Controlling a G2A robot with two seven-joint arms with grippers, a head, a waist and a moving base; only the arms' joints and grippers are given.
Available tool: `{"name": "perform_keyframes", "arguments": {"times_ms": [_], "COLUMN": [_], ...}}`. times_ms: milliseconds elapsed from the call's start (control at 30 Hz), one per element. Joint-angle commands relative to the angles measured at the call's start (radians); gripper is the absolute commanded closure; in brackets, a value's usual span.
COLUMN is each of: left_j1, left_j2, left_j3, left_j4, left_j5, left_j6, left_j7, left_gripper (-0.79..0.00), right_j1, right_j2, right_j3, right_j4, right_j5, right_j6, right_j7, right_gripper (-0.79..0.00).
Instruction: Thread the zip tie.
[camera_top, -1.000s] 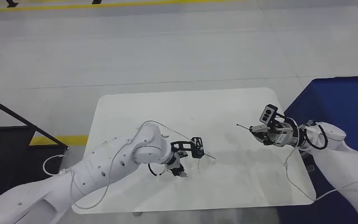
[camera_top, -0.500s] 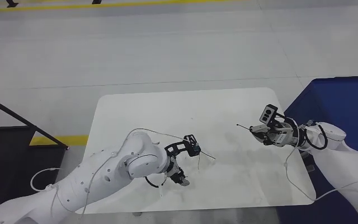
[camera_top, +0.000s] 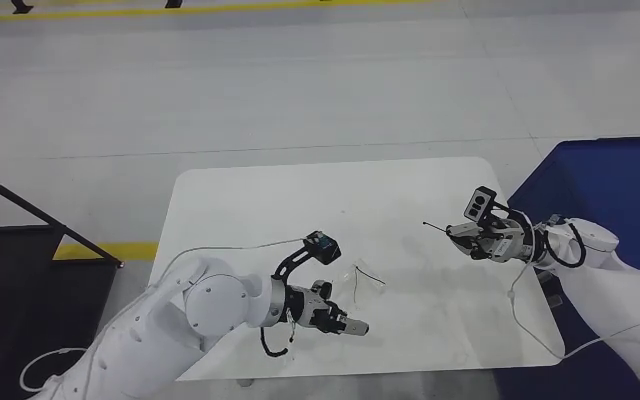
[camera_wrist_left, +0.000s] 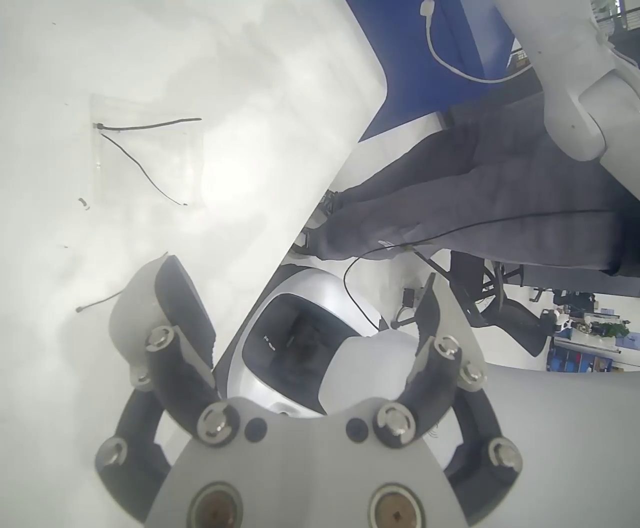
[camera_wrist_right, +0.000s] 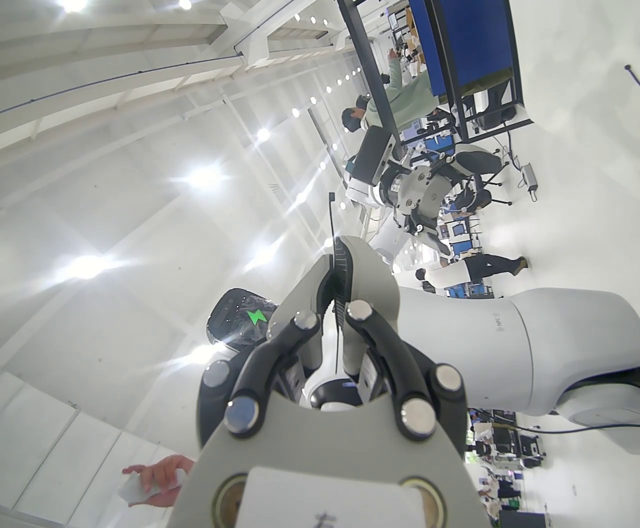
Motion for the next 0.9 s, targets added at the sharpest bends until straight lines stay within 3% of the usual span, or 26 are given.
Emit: {"name": "perform_keyframes", "arguments": {"times_ms": [0,100,233,467,733,867], "left_j1": [-0.001,0.003,0.033,0.056,0.105,0.119], "left_j2": [0.0,0.0,-0.003,-0.019,-0.034,-0.037], "left_j3": [0.0,0.0,-0.089,-0.242,-0.296,-0.304], "left_j4": [0.001,0.003,0.04,0.191,0.18,0.172], "left_j5": [0.0,-0.005,-0.225,-0.777,-1.191,-1.33], "left_j6": [0.0,0.002,0.059,0.374,0.713,0.832], "left_j7": [0.001,0.007,0.086,0.186,0.307,0.32], "left_gripper": [-0.785,-0.785,-0.785,-0.785,-0.785,-0.785], "right_j1": [0.0,0.0,0.0,0.0,0.0,0.0], "right_j2": [0.0,0.0,0.0,0.0,0.0,0.0], "right_j3": [0.0,0.0,0.0,0.0,0.0,0.0], "right_j4": [0.0,0.0,0.0,0.0,0.0,0.0], "right_j5": [0.0,0.0,0.0,0.0,0.0,0.0], "right_j6": [0.0,0.0,0.0,0.0,0.0,0.0], "right_j7": [0.0,0.0,0.0,0.0,0.0,0.0], "right_gripper": [0.0,0.0,0.0,0.0,0.0,0.0]}}
